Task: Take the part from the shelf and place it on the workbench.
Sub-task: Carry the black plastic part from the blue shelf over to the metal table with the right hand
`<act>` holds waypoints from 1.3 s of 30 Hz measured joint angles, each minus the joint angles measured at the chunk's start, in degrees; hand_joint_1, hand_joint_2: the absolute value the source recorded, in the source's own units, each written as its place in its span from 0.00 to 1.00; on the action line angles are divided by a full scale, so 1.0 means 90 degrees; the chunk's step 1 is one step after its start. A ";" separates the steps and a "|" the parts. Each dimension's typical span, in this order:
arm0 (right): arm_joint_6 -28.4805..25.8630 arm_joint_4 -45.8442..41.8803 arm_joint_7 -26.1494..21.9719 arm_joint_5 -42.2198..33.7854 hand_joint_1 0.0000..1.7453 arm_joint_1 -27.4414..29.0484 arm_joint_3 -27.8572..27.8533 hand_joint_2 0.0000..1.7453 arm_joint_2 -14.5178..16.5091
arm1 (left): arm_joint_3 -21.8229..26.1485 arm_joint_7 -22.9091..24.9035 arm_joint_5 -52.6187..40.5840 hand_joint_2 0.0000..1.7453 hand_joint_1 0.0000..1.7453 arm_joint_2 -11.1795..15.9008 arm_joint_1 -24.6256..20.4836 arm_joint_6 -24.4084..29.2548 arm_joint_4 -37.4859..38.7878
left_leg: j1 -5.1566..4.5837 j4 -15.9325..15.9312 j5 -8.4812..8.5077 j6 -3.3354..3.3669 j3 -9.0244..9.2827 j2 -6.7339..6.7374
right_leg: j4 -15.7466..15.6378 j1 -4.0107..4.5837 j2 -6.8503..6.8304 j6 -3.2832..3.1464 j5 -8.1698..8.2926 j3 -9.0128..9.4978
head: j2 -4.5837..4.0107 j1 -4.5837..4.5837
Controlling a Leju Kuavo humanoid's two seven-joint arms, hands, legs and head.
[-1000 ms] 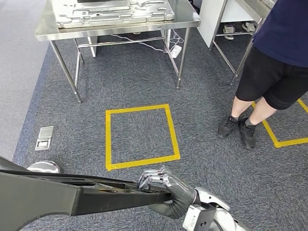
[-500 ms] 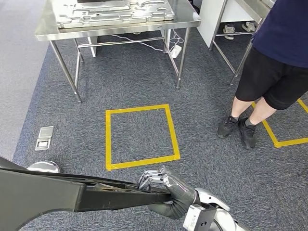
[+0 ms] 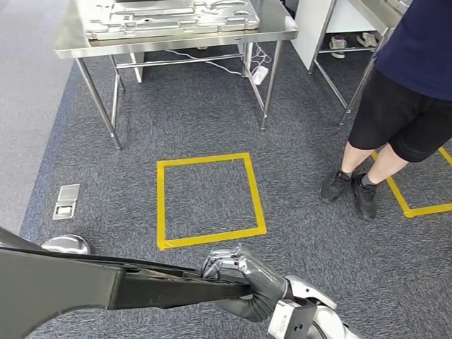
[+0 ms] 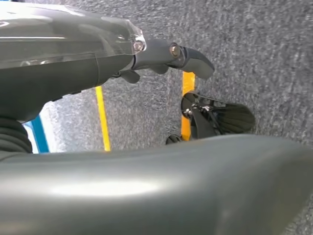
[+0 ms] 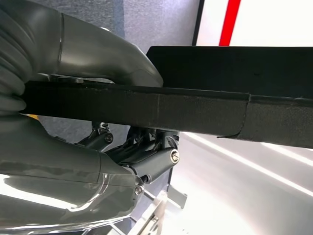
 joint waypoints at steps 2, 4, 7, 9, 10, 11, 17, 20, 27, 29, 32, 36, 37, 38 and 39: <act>0.0000 0.0008 -0.0004 -0.0005 1.00 0.0009 0.0000 1.00 -0.0002 | -0.0001 -0.0001 0.0000 1.00 0.00 -0.0003 -0.0017 0.0000 0.0000 | 0.0017 -0.0034 -0.0004 0.0047 0.0043 -0.0012 | 0.0716 0.0007 0.0179 -0.0024 -0.0355 -0.0365 | 0.0000 0.0002; 0.0000 0.0029 -0.0004 -0.0007 1.00 0.0029 0.0000 1.00 -0.0005 | -0.0001 -0.0002 0.0000 1.00 0.00 -0.0003 -0.0028 0.0000 0.0000 | 0.0014 -0.0033 -0.0029 0.0057 0.0067 -0.0045 | 0.1502 0.0010 0.0231 -0.0028 -0.0592 -0.0837 | 0.0000 0.0004; 0.0002 0.0052 -0.0004 -0.0009 1.00 0.0046 0.0000 1.00 -0.0007 | -0.0001 -0.0002 0.0000 1.00 0.00 -0.0007 -0.0020 0.0000 0.0000 | 0.0026 -0.0030 -0.0110 -0.0004 0.0189 -0.0122 | 0.1132 0.0008 0.0239 -0.0030 -0.0042 -0.0830 | 0.0000 0.0005; 0.0002 0.0060 -0.0005 -0.0009 1.00 0.0045 0.0000 1.00 -0.0007 | -0.0001 -0.0004 0.0000 1.00 0.00 -0.0010 -0.0020 0.0000 0.0000 | 0.0024 -0.0015 -0.0188 -0.0085 0.0272 -0.0162 | 0.0361 0.0016 0.0267 -0.0054 0.0383 -0.0530 | 0.0000 0.0004; 0.0004 0.0064 -0.0006 -0.0010 1.00 0.0045 0.0000 1.00 -0.0007 | -0.0001 -0.0005 0.0000 1.00 0.00 -0.0010 -0.0023 0.0000 0.0000 | 0.0017 -0.0009 -0.0213 -0.0128 0.0286 -0.0176 | 0.0134 0.0024 0.0282 -0.0080 0.0459 -0.0445 | 0.0001 0.0002; 0.0005 0.0069 -0.0007 -0.0010 1.00 0.0047 -0.0001 1.00 -0.0008 | 0.0000 -0.0005 0.0000 1.00 0.00 -0.0010 -0.0024 0.0000 0.0000 | 0.0013 -0.0009 -0.0226 -0.0165 0.0285 -0.0185 | 0.0055 0.0038 0.0295 -0.0113 0.0442 -0.0418 | 0.0001 0.0001; 0.0011 0.0069 -0.0009 -0.0014 1.00 0.0038 0.0000 1.00 0.0002 | -0.0002 -0.0014 0.0000 1.00 0.00 -0.0016 -0.0042 0.0010 0.0000 | 0.0053 0.0737 -0.0628 -0.0353 -0.0053 -0.0145 | -0.0009 0.0023 0.0230 -0.0335 0.0346 -0.0302 | 0.0000 -0.0005; 0.0016 0.0072 -0.0009 -0.0013 1.00 0.0043 0.0000 1.00 0.0003 | -0.0002 -0.0015 0.0000 1.00 0.00 -0.0015 -0.0018 0.0018 0.0000 | 0.0061 0.1744 -0.0847 -0.0385 -0.0675 -0.0136 | -0.0008 0.0034 0.0204 -0.0367 0.0260 -0.0210 | 0.0000 -0.0005; 0.0047 0.0072 -0.0009 -0.0016 1.00 0.0019 0.0002 1.00 0.0018 | -0.0002 -0.0025 0.0000 1.00 0.00 -0.0015 -0.0013 0.0019 0.0000 | -0.0017 0.0204 0.0064 -0.0175 -0.0144 -0.0119 | -0.0040 0.0062 0.0198 -0.0226 0.0031 0.0059 | 0.0000 -0.0007; 0.0055 0.0071 -0.0009 -0.0016 1.00 0.0009 0.0002 1.00 0.0020 | -0.0002 -0.0031 0.0000 1.00 0.00 -0.0015 -0.0005 0.0019 0.0000 | -0.0005 0.0121 0.0018 -0.0128 -0.0105 -0.0124 | -0.0061 0.0057 0.0192 -0.0162 0.0003 0.0074 | 0.0001 -0.0005; 0.0058 0.0070 -0.0011 -0.0017 1.00 -0.0005 0.0000 1.00 0.0019 | -0.0001 -0.0039 0.0000 1.00 0.00 -0.0016 -0.0003 0.0018 0.0000 | 0.0034 0.0020 0.0004 -0.0045 -0.0006 -0.0120 | 0.0548 0.0061 0.0213 -0.0113 -0.0320 -0.0208 | 0.0000 -0.0004; 0.0060 0.0075 -0.0012 -0.0017 1.00 0.0017 0.0002 1.00 0.0015 | -0.0001 -0.0041 0.0000 1.00 0.00 -0.0022 -0.0007 0.0008 0.0000 | 0.0026 0.0017 -0.0087 0.0004 0.0089 -0.0124 | 0.1680 0.0065 0.0236 -0.0086 -0.0481 -0.0995 | 0.0001 -0.0002; 0.0059 0.0075 -0.0012 -0.0017 1.00 0.0017 0.0002 1.00 0.0015 | -0.0001 -0.0041 0.0000 1.00 0.00 -0.0022 -0.0001 0.0005 0.0000 | 0.0028 0.0018 -0.0121 -0.0008 0.0139 -0.0130 | 0.1472 0.0064 0.0237 -0.0084 -0.0228 -0.0969 | 0.0001 -0.0002; 0.0058 0.0074 -0.0012 -0.0015 1.00 0.0017 0.0002 1.00 0.0015 | -0.0001 -0.0043 0.0000 1.00 0.00 -0.0022 0.0003 0.0004 0.0000 | 0.0029 0.0018 -0.0164 -0.0031 0.0197 -0.0135 | 0.1074 0.0064 0.0238 -0.0090 0.0085 -0.0847 | 0.0001 -0.0002; 0.0053 0.0075 -0.0012 -0.0008 1.00 0.0018 0.0003 1.00 0.0015 | 0.0000 -0.0045 0.0000 1.00 0.00 -0.0022 0.0001 0.0001 0.0000 | 0.0020 0.0026 -0.0208 -0.0065 0.0244 -0.0142 | 0.0690 0.0071 0.0243 -0.0105 0.0325 -0.0711 | 0.0000 -0.0004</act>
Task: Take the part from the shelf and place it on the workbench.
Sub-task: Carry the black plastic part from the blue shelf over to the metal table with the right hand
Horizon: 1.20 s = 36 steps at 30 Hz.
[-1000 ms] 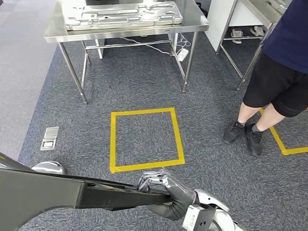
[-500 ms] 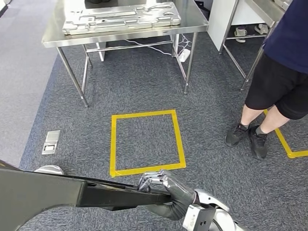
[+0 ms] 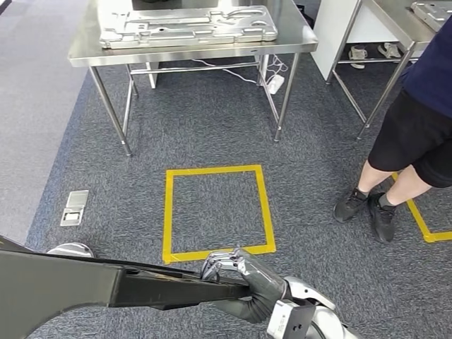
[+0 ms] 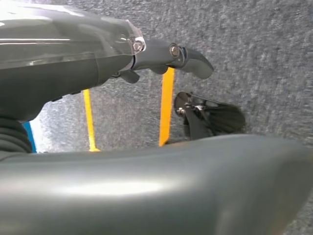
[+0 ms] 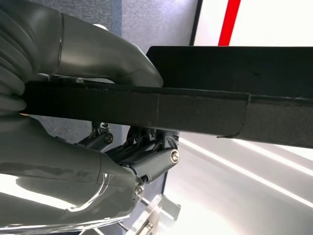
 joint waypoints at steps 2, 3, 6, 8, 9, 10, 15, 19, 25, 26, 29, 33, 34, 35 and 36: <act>-0.0023 -0.0010 -0.0002 0.0028 1.00 0.0018 0.0002 1.00 0.0004 | 0.0000 -0.0007 0.0000 1.00 0.00 0.0000 -0.0012 -0.0005 0.0000 | -0.0014 0.0021 -0.0059 -0.0070 0.0026 -0.0010 | -0.0507 0.0021 0.0015 -0.0056 0.0159 0.0187 | 0.0001 -0.0004; -0.0039 -0.0017 -0.0004 0.0049 1.00 0.0039 0.0003 1.00 0.0005 | 0.0000 -0.0010 0.0000 1.00 0.00 0.0000 -0.0014 -0.0007 0.0000 | -0.0018 0.0023 -0.0069 -0.0101 0.0019 -0.0010 | -0.0551 0.0037 0.0025 -0.0093 0.0112 0.0203 | 0.0001 -0.0004; -0.0066 -0.0050 -0.0005 0.0105 1.00 0.0099 0.0010 1.00 0.0019 | -0.0001 -0.0018 0.0000 1.00 0.00 0.0004 -0.0011 -0.0013 0.0000 | -0.0006 0.0065 -0.0139 -0.0190 0.0021 0.0002 | -0.0617 0.0015 0.0026 -0.0206 0.0073 0.0254 | 0.0000 -0.0005; -0.0075 -0.0077 -0.0005 0.0120 1.00 0.0105 0.0022 1.00 0.0041 | -0.0002 -0.0029 0.0000 1.00 0.00 0.0007 -0.0015 -0.0018 0.0000 | 0.0013 0.0521 -0.0379 -0.0259 -0.0193 0.0012 | -0.0645 -0.0015 0.0000 -0.0274 0.0046 0.0313 | 0.0000 -0.0014; -0.0078 -0.0085 -0.0005 0.0124 1.00 0.0106 0.0032 1.00 0.0050 | -0.0002 -0.0034 0.0000 1.00 0.00 0.0008 -0.0014 -0.0019 0.0000 | 0.0025 0.0920 -0.0543 -0.0288 -0.0409 0.0014 | -0.0647 -0.0014 -0.0010 -0.0297 0.0023 0.0335 | 0.0000 -0.0018; -0.0080 -0.0089 -0.0005 0.0127 1.00 0.0113 0.0042 1.00 0.0056 | -0.0001 -0.0038 0.0000 1.00 0.00 0.0010 -0.0007 -0.0019 0.0000 | 0.0035 0.1338 -0.0680 -0.0309 -0.0650 0.0015 | -0.0646 -0.0012 -0.0016 -0.0310 0.0000 0.0356 | 0.0000 -0.0018; -0.0080 -0.0090 -0.0004 0.0133 1.00 0.0138 0.0067 1.00 0.0067 | 0.0000 -0.0048 0.0000 1.00 0.00 0.0015 0.0014 -0.0019 0.0000 | 0.0030 0.0816 0.0079 -0.0264 -0.0627 0.0021 | -0.0652 -0.0009 -0.0012 -0.0271 -0.0180 0.0612 | 0.0000 -0.0017; -0.0080 -0.0100 -0.0004 0.0132 1.00 0.0123 0.0076 1.00 0.0087 | 0.0000 -0.0055 0.0000 1.00 0.00 0.0020 -0.0001 -0.0020 0.0000 | -0.0037 0.0160 0.0206 -0.0116 -0.0350 0.0022 | -0.0683 0.0008 0.0000 -0.0143 -0.0260 0.0671 | 0.0000 -0.0021; -0.0081 -0.0126 -0.0005 0.0129 1.00 0.0107 0.0095 1.00 0.0094 | 0.0000 -0.0057 0.0001 1.00 0.00 0.0032 -0.0004 -0.0020 0.0000 | 0.0014 -0.0022 0.0133 0.0055 -0.0145 0.0028 | 0.0523 0.0012 0.0012 -0.0037 -0.0843 0.0075 | 0.0000 -0.0013; -0.0082 -0.0123 -0.0005 0.0129 1.00 0.0115 0.0099 1.00 0.0094 | 0.0000 -0.0057 0.0003 1.00 0.00 0.0032 -0.0003 -0.0020 0.0000 | 0.0011 -0.0022 0.0108 0.0065 -0.0119 0.0027 | 0.0873 0.0012 0.0014 -0.0030 -0.0916 -0.0157 | 0.0000 -0.0013; -0.0083 -0.0118 -0.0004 0.0124 1.00 0.0116 0.0115 1.00 0.0095 | 0.0000 -0.0057 0.0011 1.00 0.00 0.0032 0.0017 -0.0016 0.0000 | 0.0012 -0.0021 -0.0001 0.0037 0.0027 0.0014 | 0.0617 0.0013 0.0016 -0.0021 -0.0402 -0.0234 | 0.0000 -0.0013; -0.0098 -0.0098 -0.0005 0.0106 1.00 0.0082 0.0134 1.00 0.0097 | 0.0001 -0.0058 0.0019 1.00 0.00 0.0032 -0.0002 -0.0007 0.0000 | -0.0006 0.0002 -0.0138 -0.0081 0.0130 0.0004 | -0.0510 0.0048 0.0037 -0.0105 0.0165 0.0164 | 0.0000 -0.0015; -0.0103 -0.0093 -0.0005 0.0099 1.00 0.0078 0.0135 1.00 0.0098 | 0.0001 -0.0058 0.0021 1.00 0.00 0.0032 -0.0008 -0.0005 0.0000 | -0.0011 -0.0001 -0.0142 -0.0102 0.0119 0.0004 | -0.0541 0.0061 0.0044 -0.0134 0.0140 0.0160 | 0.0000 -0.0015; -0.0107 -0.0092 -0.0007 0.0088 1.00 0.0072 0.0135 1.00 0.0101 | 0.0001 -0.0059 0.0024 1.00 0.00 0.0033 -0.0010 -0.0004 0.0000 | -0.0008 -0.0013 -0.0149 -0.0122 0.0122 0.0004 | -0.0567 0.0056 0.0047 -0.0167 0.0116 0.0169 | 0.0001 -0.0015; -0.0107 -0.0090 -0.0010 0.0076 1.00 0.0068 0.0135 1.00 0.0104 | 0.0001 -0.0061 0.0029 1.00 0.00 0.0034 -0.0012 -0.0002 0.0000 | -0.0007 -0.0006 -0.0172 -0.0144 0.0133 0.0008 | -0.0583 0.0042 0.0045 -0.0196 0.0108 0.0185 | 0.0001 -0.0017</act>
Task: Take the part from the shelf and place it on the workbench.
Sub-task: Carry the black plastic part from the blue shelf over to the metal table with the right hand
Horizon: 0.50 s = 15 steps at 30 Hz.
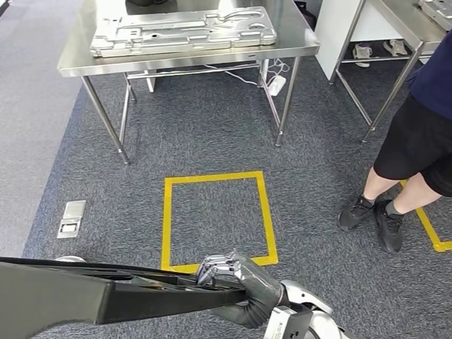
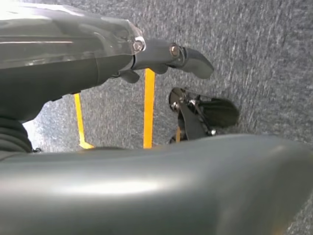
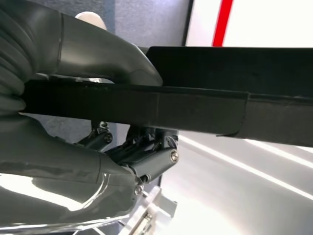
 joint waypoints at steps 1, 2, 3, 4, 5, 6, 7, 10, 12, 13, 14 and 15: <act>0.0000 0.0001 -0.0007 -0.0019 1.00 -0.0008 0.0000 1.00 0.0003 | -0.0001 -0.0001 0.0004 1.00 0.00 0.0000 -0.0006 0.0001 0.0000 | 0.0002 0.0085 -0.0058 -0.0029 -0.0027 0.0003 | -0.0015 -0.0018 -0.0010 -0.0036 -0.0014 0.0027 | 0.0000 -0.0001; 0.0001 0.0001 -0.0016 -0.0039 1.00 -0.0017 0.0000 1.00 0.0007 | -0.0001 -0.0001 0.0007 1.00 0.00 0.0000 -0.0014 0.0002 0.0000 | 0.0008 0.0295 -0.0170 -0.0063 -0.0123 0.0006 | -0.0030 -0.0037 -0.0026 -0.0070 -0.0031 0.0059 | 0.0000 -0.0002; 0.0001 0.0002 -0.0025 -0.0056 1.00 -0.0023 0.0000 1.00 0.0009 | -0.0001 -0.0001 0.0008 1.00 0.00 -0.0001 -0.0020 0.0007 0.0000 | 0.0019 0.0634 -0.0320 -0.0094 -0.0299 0.0011 | -0.0036 -0.0045 -0.0042 -0.0097 -0.0053 0.0087 | -0.0001 -0.0003; 0.0001 0.0006 -0.0033 -0.0072 1.00 -0.0027 0.0000 1.00 0.0009 | -0.0001 -0.0001 0.0008 1.00 0.00 -0.0001 -0.0021 0.0012 0.0000 | 0.0029 0.1067 -0.0482 -0.0120 -0.0543 0.0012 | -0.0037 -0.0046 -0.0052 -0.0117 -0.0079 0.0109 | -0.0001 -0.0004; 0.0001 0.0013 -0.0037 -0.0081 1.00 -0.0026 0.0000 1.00 0.0010 | 0.0000 -0.0001 0.0008 1.00 0.00 -0.0001 -0.0015 0.0017 0.0000 | 0.0037 0.1476 -0.0597 -0.0137 -0.0791 0.0013 | -0.0037 -0.0045 -0.0056 -0.0124 -0.0105 0.0133 | -0.0001 -0.0004; 0.0001 0.0021 -0.0039 -0.0084 1.00 -0.0021 0.0000 1.00 0.0010 | 0.0001 -0.0001 0.0008 1.00 0.00 0.0000 -0.0005 0.0021 0.0000 | 0.0039 0.1739 -0.0612 -0.0144 -0.0976 0.0013 | -0.0036 -0.0044 -0.0055 -0.0123 -0.0132 0.0163 | -0.0001 -0.0004; 0.0001 0.0028 -0.0042 -0.0084 1.00 -0.0011 0.0000 1.00 0.0010 | 0.0001 0.0001 0.0008 1.00 0.00 0.0000 0.0005 0.0021 0.0000 | 0.0039 0.1786 -0.0505 -0.0140 -0.1060 0.0014 | -0.0036 -0.0044 -0.0050 -0.0119 -0.0165 0.0207 | -0.0001 -0.0004; -0.0013 0.0019 -0.0070 -0.0044 1.00 0.0038 0.0015 1.00 0.0013 | 0.0001 0.0004 0.0007 1.00 0.00 0.0004 0.0018 0.0021 0.0000 | 0.0019 0.0803 0.0258 -0.0067 -0.0739 0.0016 | -0.0041 -0.0037 -0.0045 -0.0077 -0.0293 0.0397 | 0.0000 -0.0004; -0.0035 -0.0002 -0.0092 0.0010 1.00 0.0075 0.0036 1.00 0.0018 | 0.0001 0.0005 0.0007 1.00 0.00 0.0008 0.0018 0.0019 0.0000 | -0.0016 0.0287 0.0442 0.0004 -0.0526 0.0019 | -0.0044 -0.0025 -0.0036 -0.0019 -0.0354 0.0453 | 0.0000 -0.0004; -0.0043 -0.0014 -0.0099 0.0032 1.00 0.0092 0.0043 1.00 0.0020 | 0.0001 0.0004 0.0007 1.00 0.00 0.0011 0.0018 0.0017 0.0000 | -0.0033 0.0240 0.0384 0.0029 -0.0501 0.0020 | -0.0055 -0.0022 -0.0034 0.0016 -0.0366 0.0449 | 0.0000 -0.0003; -0.0049 -0.0026 -0.0102 0.0048 1.00 0.0104 0.0049 1.00 0.0021 | 0.0001 0.0002 0.0007 1.00 0.00 0.0012 0.0020 0.0015 0.0000 | -0.0038 0.0183 0.0352 0.0053 -0.0482 0.0019 | -0.0071 -0.0023 -0.0031 0.0053 -0.0375 0.0452 | -0.0001 -0.0004; -0.0053 -0.0039 -0.0102 0.0055 1.00 0.0113 0.0053 1.00 0.0022 | 0.0001 0.0000 0.0007 1.00 0.00 0.0012 0.0025 0.0010 0.0000 | -0.0024 0.0137 0.0330 0.0071 -0.0457 0.0020 | -0.0081 -0.0029 -0.0035 0.0088 -0.0395 0.0464 | -0.0001 -0.0004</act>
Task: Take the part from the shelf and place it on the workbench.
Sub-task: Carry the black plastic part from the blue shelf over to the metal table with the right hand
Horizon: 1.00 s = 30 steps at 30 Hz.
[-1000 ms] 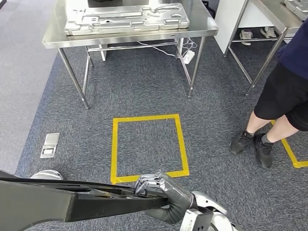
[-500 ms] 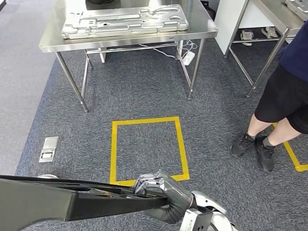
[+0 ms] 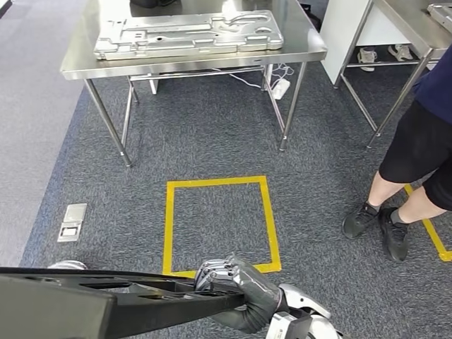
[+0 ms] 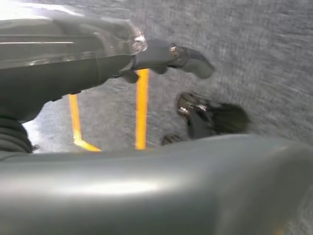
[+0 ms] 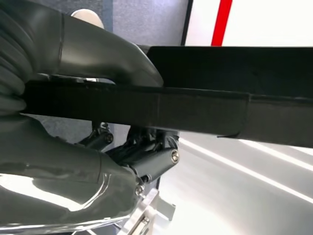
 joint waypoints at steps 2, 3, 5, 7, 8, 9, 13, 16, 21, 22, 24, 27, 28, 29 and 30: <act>0.0000 -0.0017 -0.0002 0.0004 1.00 0.0000 0.0007 1.00 0.0000 | 0.0000 -0.0008 0.0000 1.00 0.00 0.0002 0.0006 -0.0006 0.0000 | 0.0033 -0.0085 -0.0009 0.0048 0.0081 0.0004 | 0.0173 0.0002 0.0002 0.0048 -0.0124 -0.0048 | 0.0001 0.0001; 0.0000 -0.0023 -0.0004 0.0004 1.00 0.0002 0.0009 1.00 -0.0001 | 0.0000 -0.0011 0.0000 1.00 0.00 0.0002 0.0002 -0.0008 0.0000 | 0.0047 -0.0115 -0.0018 0.0077 0.0124 0.0008 | 0.0461 -0.0001 0.0006 0.0057 -0.0262 -0.0189 | 0.0001 0.0003; 0.0000 -0.0024 -0.0005 0.0005 1.00 0.0018 0.0015 1.00 -0.0007 | 0.0000 -0.0013 0.0000 1.00 0.00 0.0001 -0.0010 -0.0009 0.0000 | 0.0042 -0.0123 -0.0065 0.0120 0.0182 0.0012 | 0.1265 0.0004 0.0012 0.0068 -0.0553 -0.0654 | 0.0000 0.0004; 0.0000 -0.0023 -0.0005 0.0009 1.00 0.0037 0.0026 1.00 -0.0015 | 0.0000 -0.0013 0.0000 1.00 0.00 -0.0002 0.0001 -0.0009 0.0000 | 0.0038 -0.0122 -0.0135 0.0123 0.0265 0.0011 | 0.1674 0.0005 0.0012 0.0080 -0.0506 -0.0992 | 0.0000 0.0004; 0.0000 -0.0023 -0.0005 0.0011 1.00 0.0040 0.0033 1.00 -0.0018 | 0.0000 -0.0013 0.0000 1.00 0.00 -0.0002 0.0008 -0.0009 0.0000 | 0.0038 -0.0122 -0.0178 0.0110 0.0326 0.0008 | 0.1527 0.0006 0.0012 0.0081 -0.0289 -0.0992 | 0.0000 0.0005; 0.0000 -0.0024 -0.0005 0.0013 1.00 0.0040 0.0040 1.00 -0.0019 | 0.0000 -0.0013 0.0000 1.00 0.00 -0.0002 0.0013 -0.0009 0.0000 | 0.0038 -0.0121 -0.0228 0.0093 0.0399 0.0005 | 0.1180 0.0005 0.0011 0.0074 0.0012 -0.0895 | 0.0000 0.0005; -0.0015 -0.0033 -0.0007 0.0022 1.00 0.0056 0.0070 1.00 -0.0039 | 0.0000 -0.0009 0.0000 1.00 0.00 -0.0005 -0.0006 -0.0009 0.0000 | 0.0025 -0.0109 -0.0365 -0.0016 0.0501 -0.0001 | 0.0181 0.0050 0.0022 -0.0027 0.0438 -0.0534 | 0.0001 0.0004; -0.0025 -0.0051 -0.0007 0.0019 1.00 0.0074 0.0077 1.00 -0.0050 | 0.0000 -0.0007 0.0001 1.00 0.00 -0.0006 -0.0021 -0.0009 0.0000 | 0.0028 -0.0108 -0.0421 -0.0102 0.0522 0.0006 | 0.0095 0.0032 0.0026 -0.0117 0.0389 -0.0482 | 0.0000 0.0005; 0.0008 -0.0039 -0.0005 -0.0055 1.00 0.0046 0.0081 1.00 -0.0055 | 0.0000 -0.0005 0.0002 1.00 0.00 -0.0012 -0.0026 -0.0006 0.0000 | 0.0074 0.1405 -0.0971 -0.0238 -0.0340 0.0007 | 0.0052 -0.0011 -0.0012 -0.0220 0.0272 -0.0324 | 0.0000 -0.0010; 0.0025 -0.0027 -0.0004 -0.0078 1.00 0.0045 0.0082 1.00 -0.0058 | 0.0000 -0.0002 0.0002 1.00 0.00 -0.0012 -0.0018 -0.0006 0.0000 | 0.0077 0.1595 -0.0935 -0.0245 -0.0505 0.0007 | 0.0052 -0.0011 -0.0007 -0.0215 0.0237 -0.0284 | 0.0000 -0.0011; 0.0046 -0.0005 -0.0002 -0.0124 1.00 0.0037 0.0084 1.00 -0.0060 | 0.0000 0.0005 -0.0002 1.00 0.00 -0.0012 -0.0011 -0.0006 0.0000 | 0.0076 0.1266 -0.0494 -0.0226 -0.0489 0.0007 | 0.0052 -0.0012 0.0003 -0.0194 0.0155 -0.0163 | 0.0000 -0.0010; 0.0062 0.0012 0.0001 -0.0165 1.00 0.0018 0.0086 1.00 -0.0066 | -0.0002 0.0032 -0.0044 1.00 0.00 -0.0016 -0.0015 -0.0006 0.0000 | 0.0040 0.0254 0.0099 -0.0130 -0.0114 0.0007 | 0.0042 -0.0002 0.0012 -0.0119 0.0033 -0.0011 | 0.0000 -0.0011; 0.0075 0.0017 0.0008 -0.0176 1.00 0.0017 0.0086 1.00 -0.0071 | -0.0004 0.0052 -0.0064 1.00 0.00 -0.0021 -0.0018 -0.0005 0.0000 | 0.0022 0.0125 0.0094 -0.0095 -0.0061 0.0008 | 0.0034 0.0000 0.0016 -0.0085 0.0011 -0.0005 | 0.0000 -0.0012; 0.0089 0.0021 0.0017 -0.0188 1.00 0.0018 0.0086 1.00 -0.0078 | -0.0007 0.0081 -0.0082 1.00 0.00 -0.0028 -0.0020 -0.0001 0.0000 | 0.0003 0.0087 0.0042 -0.0062 -0.0047 0.0008 | 0.0017 0.0002 0.0022 -0.0047 0.0002 -0.0002 | 0.0000 -0.0012; 0.0104 0.0022 0.0027 -0.0199 1.00 0.0023 0.0086 1.00 -0.0086 | -0.0010 0.0107 -0.0100 1.00 0.00 -0.0039 -0.0019 0.0003 0.0000 | 0.0003 0.0037 0.0004 -0.0033 -0.0024 0.0008 | -0.0010 -0.0001 0.0023 -0.0008 -0.0007 0.0012 | 0.0000 -0.0011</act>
